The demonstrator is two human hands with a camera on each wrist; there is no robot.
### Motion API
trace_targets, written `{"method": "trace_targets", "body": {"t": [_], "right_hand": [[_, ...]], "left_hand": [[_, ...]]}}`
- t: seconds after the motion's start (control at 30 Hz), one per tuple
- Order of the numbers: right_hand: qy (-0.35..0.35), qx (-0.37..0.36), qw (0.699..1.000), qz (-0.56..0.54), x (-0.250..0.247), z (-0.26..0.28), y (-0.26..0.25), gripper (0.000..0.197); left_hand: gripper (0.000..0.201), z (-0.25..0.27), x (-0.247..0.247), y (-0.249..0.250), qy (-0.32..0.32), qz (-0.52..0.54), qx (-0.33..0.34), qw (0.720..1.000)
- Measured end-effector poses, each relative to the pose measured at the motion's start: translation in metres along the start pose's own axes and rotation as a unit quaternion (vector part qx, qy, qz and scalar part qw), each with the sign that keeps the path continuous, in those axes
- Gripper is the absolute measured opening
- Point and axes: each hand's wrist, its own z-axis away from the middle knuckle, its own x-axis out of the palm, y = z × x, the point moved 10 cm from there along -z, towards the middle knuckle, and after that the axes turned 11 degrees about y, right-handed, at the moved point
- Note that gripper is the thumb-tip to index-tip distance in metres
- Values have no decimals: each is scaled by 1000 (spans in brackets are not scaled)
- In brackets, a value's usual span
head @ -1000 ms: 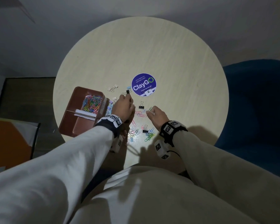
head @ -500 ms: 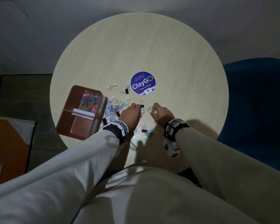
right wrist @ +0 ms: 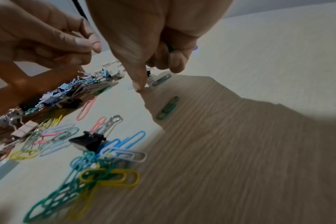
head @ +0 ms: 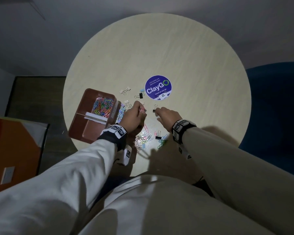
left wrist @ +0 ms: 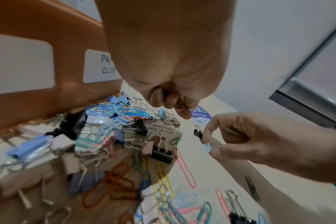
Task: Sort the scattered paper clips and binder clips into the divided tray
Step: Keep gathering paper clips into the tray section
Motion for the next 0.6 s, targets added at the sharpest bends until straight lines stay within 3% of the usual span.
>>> {"method": "trace_targets", "body": {"t": [0.07,0.2,0.4,0.47,0.6], "right_hand": [[-4,13,1000,-1,2,0,0,5],[-8,51,998,-18,6,6,4,16],[22,103,976,-193,4,23,17,10],[32,149,954,-258,1,29,27,3],[51,263,871,-412,7,40,48,25]], "left_hand": [[10,1,-4,-1,-1,48,-21,999],[24,8,-6,-8,-1,97,-67,993],[21,17,-8,-15,12,99,-90,991],[29,18,-7,-13,10,76,-73,994],[22,19,0,-10,-5,107,-80,991]]}}
